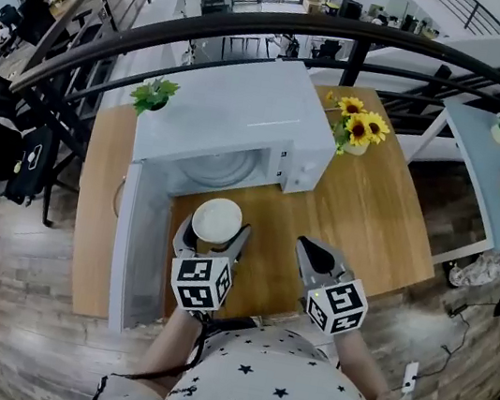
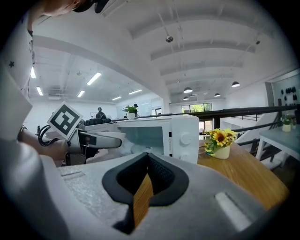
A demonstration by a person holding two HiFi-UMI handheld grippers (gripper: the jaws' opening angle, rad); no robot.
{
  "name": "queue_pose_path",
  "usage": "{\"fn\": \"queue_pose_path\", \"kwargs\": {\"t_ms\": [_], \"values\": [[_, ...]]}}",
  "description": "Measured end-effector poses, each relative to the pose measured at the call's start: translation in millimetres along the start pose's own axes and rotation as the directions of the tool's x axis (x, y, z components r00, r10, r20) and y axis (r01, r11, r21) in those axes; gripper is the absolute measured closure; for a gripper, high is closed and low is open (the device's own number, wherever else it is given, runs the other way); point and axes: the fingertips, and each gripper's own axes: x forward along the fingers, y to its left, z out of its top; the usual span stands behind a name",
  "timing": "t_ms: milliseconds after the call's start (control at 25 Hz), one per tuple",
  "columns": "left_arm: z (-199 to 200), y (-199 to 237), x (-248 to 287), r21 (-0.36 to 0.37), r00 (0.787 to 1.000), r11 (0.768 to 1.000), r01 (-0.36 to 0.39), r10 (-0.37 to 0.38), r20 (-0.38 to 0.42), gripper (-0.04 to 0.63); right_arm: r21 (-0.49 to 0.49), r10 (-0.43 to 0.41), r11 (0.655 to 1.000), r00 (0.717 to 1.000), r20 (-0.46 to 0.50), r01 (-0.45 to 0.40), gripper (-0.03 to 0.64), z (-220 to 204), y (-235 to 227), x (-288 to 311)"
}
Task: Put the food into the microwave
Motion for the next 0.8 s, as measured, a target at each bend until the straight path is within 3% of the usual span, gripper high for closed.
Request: {"fn": "queue_pose_path", "kwargs": {"t_ms": [800], "values": [[20.1,47.7,92.0,0.018,0.999,0.999,-0.044,0.044,-0.019,0.111,0.024,0.040,0.999,0.997,-0.061,-0.039,0.611,-1.5,-25.0,79.5]]}}
